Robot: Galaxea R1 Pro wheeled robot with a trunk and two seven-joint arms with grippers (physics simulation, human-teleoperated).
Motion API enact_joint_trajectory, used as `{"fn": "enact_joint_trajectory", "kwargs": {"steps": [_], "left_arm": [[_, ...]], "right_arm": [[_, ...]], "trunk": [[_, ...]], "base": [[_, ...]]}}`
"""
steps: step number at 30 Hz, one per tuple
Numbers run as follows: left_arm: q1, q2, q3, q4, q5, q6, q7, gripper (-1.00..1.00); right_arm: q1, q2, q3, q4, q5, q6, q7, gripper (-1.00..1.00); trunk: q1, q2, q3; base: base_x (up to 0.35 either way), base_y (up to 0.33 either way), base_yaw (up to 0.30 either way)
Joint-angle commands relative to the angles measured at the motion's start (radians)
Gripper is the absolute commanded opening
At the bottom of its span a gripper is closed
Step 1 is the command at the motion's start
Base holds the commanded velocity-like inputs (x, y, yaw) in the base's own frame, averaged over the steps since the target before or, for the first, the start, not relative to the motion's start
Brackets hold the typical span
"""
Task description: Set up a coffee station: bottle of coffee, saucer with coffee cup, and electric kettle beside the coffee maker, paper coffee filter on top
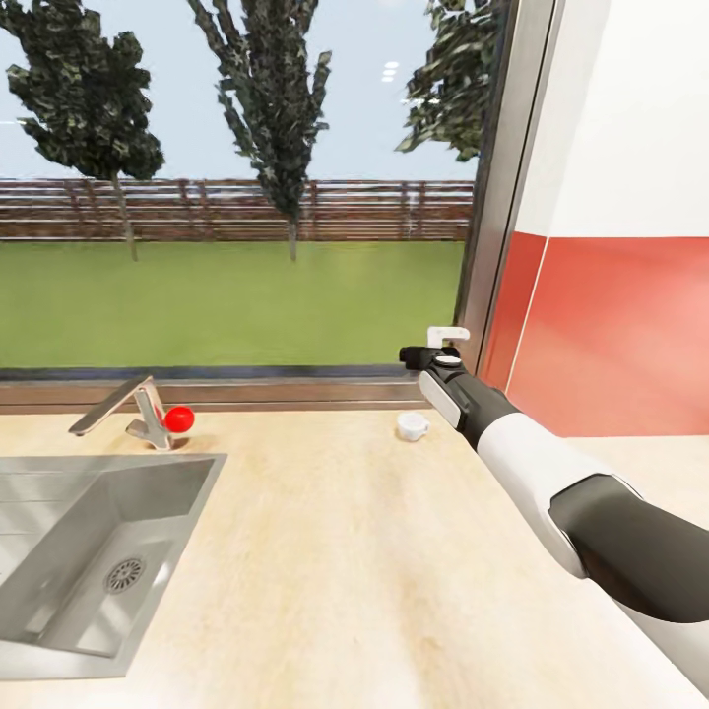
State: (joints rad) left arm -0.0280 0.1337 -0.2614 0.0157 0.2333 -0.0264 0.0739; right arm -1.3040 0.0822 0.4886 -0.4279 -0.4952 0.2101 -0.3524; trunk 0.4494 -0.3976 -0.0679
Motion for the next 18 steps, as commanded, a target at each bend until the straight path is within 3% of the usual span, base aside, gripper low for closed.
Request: {"fn": "enact_joint_trajectory", "kwargs": {"steps": [1,18], "left_arm": [[-0.001,0.000,-0.009,0.002,0.009,-0.003,0.001,1.00],[-0.001,-0.001,-0.009,0.003,0.009,-0.003,0.001,1.00]], "right_arm": [[-0.001,-0.001,0.008,-0.002,-0.006,0.005,-0.008,1.00],[0.000,-0.001,0.008,-0.002,-0.006,0.005,-0.008,1.00]], "trunk": [[0.001,-0.002,-0.002],[0.001,-0.002,-0.002]], "base": [[0.031,0.005,0.000],[0.069,0.000,0.000]]}}
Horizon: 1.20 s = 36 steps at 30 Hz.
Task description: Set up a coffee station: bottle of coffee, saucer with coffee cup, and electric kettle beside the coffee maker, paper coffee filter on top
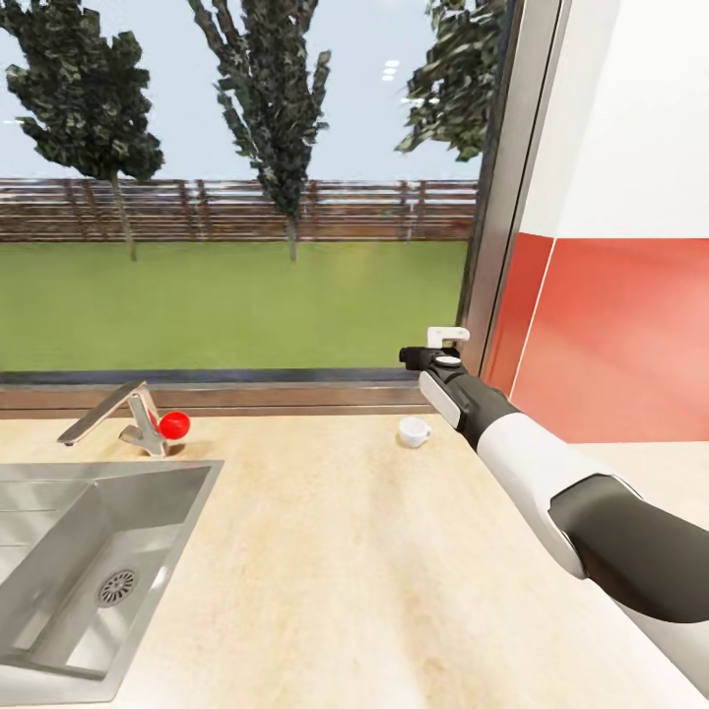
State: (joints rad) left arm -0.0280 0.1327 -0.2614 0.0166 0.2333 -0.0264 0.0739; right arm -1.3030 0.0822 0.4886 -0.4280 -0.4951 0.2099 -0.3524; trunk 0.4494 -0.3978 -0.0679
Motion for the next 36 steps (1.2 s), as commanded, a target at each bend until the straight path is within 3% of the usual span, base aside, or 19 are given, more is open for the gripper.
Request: {"fn": "enact_joint_trajectory", "kwargs": {"steps": [1,36], "left_arm": [[-0.001,0.000,-0.009,0.002,0.009,-0.003,0.001,1.00],[0.013,0.001,-0.009,0.002,0.009,-0.001,0.001,1.00]], "right_arm": [[-0.001,-0.001,0.008,-0.001,-0.007,0.005,-0.008,1.00],[-0.001,-0.001,0.008,0.019,-0.005,0.006,-0.008,1.00]], "trunk": [[0.001,-0.002,-0.002],[0.001,-0.002,-0.002]], "base": [[0.001,0.000,0.000],[0.048,0.000,0.000]]}}
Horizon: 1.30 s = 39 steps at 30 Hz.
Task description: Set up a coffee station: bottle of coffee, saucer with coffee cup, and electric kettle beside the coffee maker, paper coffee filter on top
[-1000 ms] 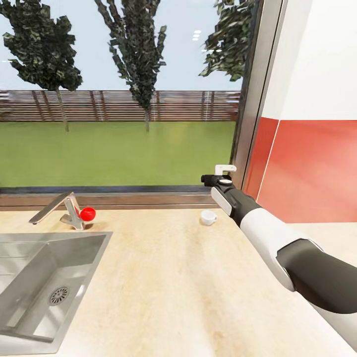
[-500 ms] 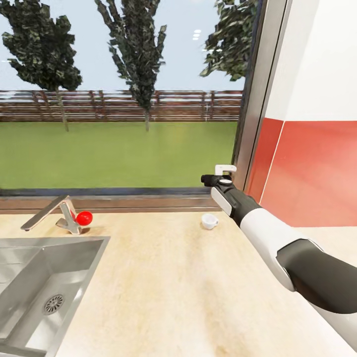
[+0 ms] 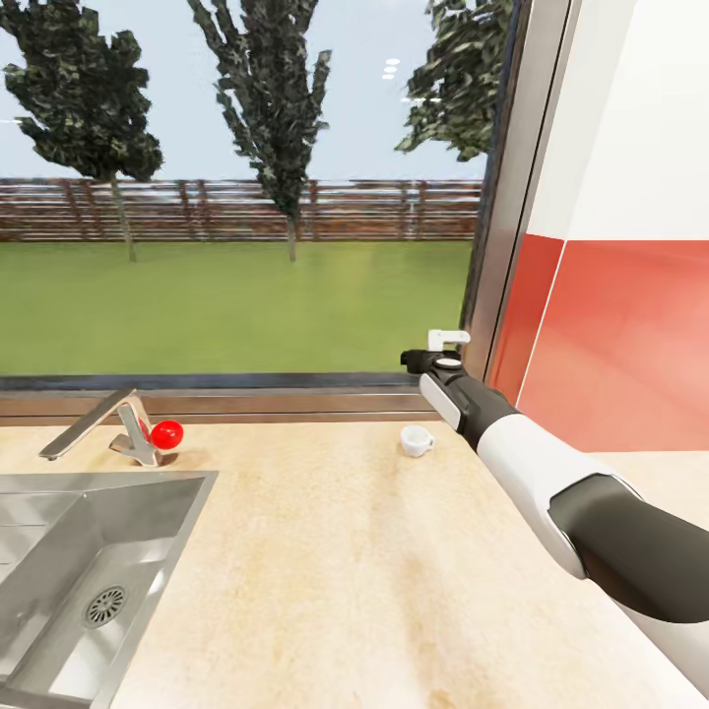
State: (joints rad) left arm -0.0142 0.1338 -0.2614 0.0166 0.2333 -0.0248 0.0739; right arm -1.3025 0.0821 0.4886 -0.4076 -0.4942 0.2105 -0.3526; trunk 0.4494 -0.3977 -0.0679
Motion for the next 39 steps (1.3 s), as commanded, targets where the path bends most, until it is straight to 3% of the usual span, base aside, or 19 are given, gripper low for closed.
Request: {"fn": "enact_joint_trajectory", "kwargs": {"steps": [1,15,22,24,29,33,35,39], "left_arm": [[-0.001,0.000,-0.009,0.002,0.009,-0.001,0.001,1.00],[0.002,0.001,-0.009,0.002,0.009,-0.001,0.001,1.00],[0.003,0.001,-0.009,0.002,0.009,-0.001,0.001,1.00],[0.003,0.001,-0.009,0.002,0.009,-0.001,0.001,1.00],[0.005,0.001,-0.009,0.002,0.009,-0.001,0.001,1.00],[0.006,0.000,-0.009,0.002,0.009,-0.001,0.001,1.00],[0.007,0.001,-0.009,0.002,0.009,-0.001,0.001,1.00],[0.016,0.002,-0.009,0.002,0.009,-0.002,0.001,1.00]], "right_arm": [[-0.001,-0.001,0.009,0.006,-0.006,0.004,-0.008,1.00],[0.000,-0.001,0.009,0.016,-0.006,0.004,-0.007,1.00],[0.002,0.000,0.010,0.096,-0.006,0.003,-0.003,1.00],[0.003,0.000,0.010,0.121,-0.006,0.003,0.016,1.00],[0.005,-0.003,0.009,0.156,-0.006,0.004,0.162,1.00],[0.005,-0.005,0.008,0.167,-0.003,0.006,0.204,1.00],[0.005,-0.005,0.008,0.242,-0.006,0.004,0.212,1.00],[0.005,-0.008,0.007,0.263,-0.006,0.002,0.212,1.00]], "trunk": [[0.001,-0.002,-0.002],[0.001,-0.002,-0.002],[0.001,-0.002,-0.002],[0.001,-0.002,-0.002],[0.001,-0.002,-0.002],[0.001,-0.002,-0.002],[0.001,-0.002,-0.002],[0.001,-0.002,-0.002]], "base": [[0.000,0.000,0.000],[0.064,0.000,0.000],[0.007,0.000,0.000],[0.001,0.000,0.000],[0.000,0.000,0.000],[0.000,0.000,0.000],[0.000,0.000,0.000],[0.000,0.000,0.000]]}}
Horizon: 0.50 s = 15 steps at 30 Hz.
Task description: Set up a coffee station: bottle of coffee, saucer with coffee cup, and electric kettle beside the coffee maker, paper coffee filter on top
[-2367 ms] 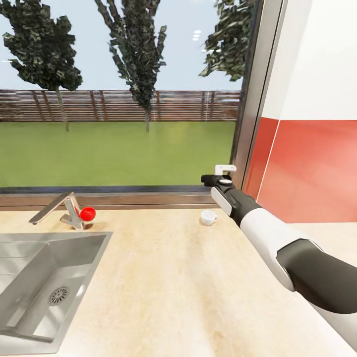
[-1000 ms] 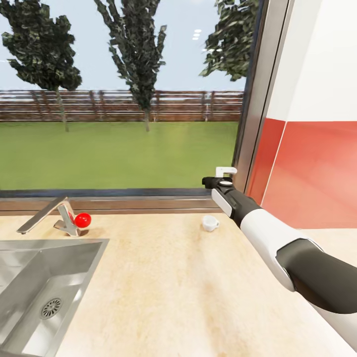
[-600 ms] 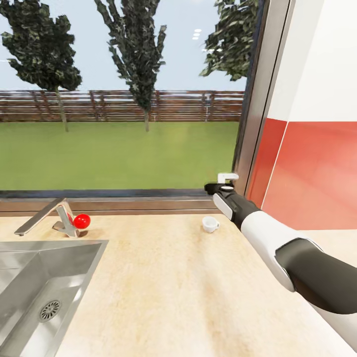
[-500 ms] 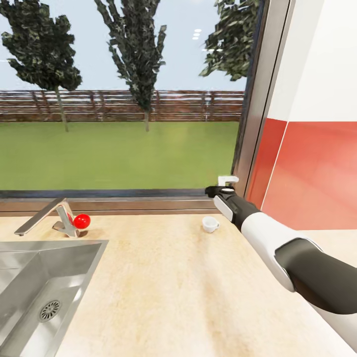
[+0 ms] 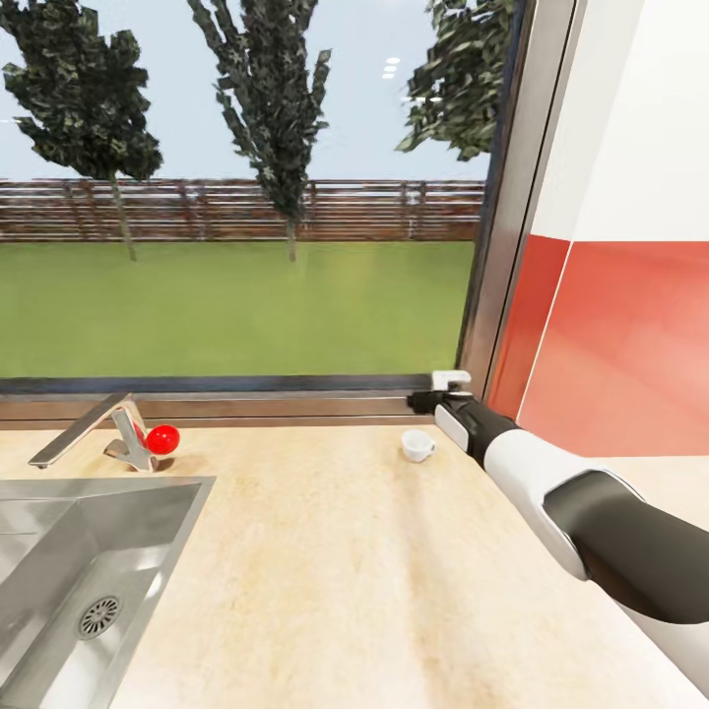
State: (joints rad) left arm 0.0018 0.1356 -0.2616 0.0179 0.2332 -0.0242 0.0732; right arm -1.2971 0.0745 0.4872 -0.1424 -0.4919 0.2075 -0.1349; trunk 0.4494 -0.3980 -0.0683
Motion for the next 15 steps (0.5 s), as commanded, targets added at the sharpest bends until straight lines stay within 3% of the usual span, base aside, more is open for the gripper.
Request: {"fn": "enact_joint_trajectory", "kwargs": {"steps": [1,15], "left_arm": [[0.001,0.000,-0.008,0.001,0.009,-0.003,0.001,1.00],[0.002,-0.002,-0.010,-0.001,0.006,-0.002,0.002,1.00]], "right_arm": [[-0.001,-0.001,0.008,0.000,-0.007,0.006,-0.006,1.00],[-0.001,-0.009,0.008,0.010,-0.008,0.006,-0.004,1.00]], "trunk": [[0.001,-0.002,-0.002],[0.001,-0.002,-0.011]], "base": [[0.000,0.000,0.000],[0.000,0.000,0.000]]}}
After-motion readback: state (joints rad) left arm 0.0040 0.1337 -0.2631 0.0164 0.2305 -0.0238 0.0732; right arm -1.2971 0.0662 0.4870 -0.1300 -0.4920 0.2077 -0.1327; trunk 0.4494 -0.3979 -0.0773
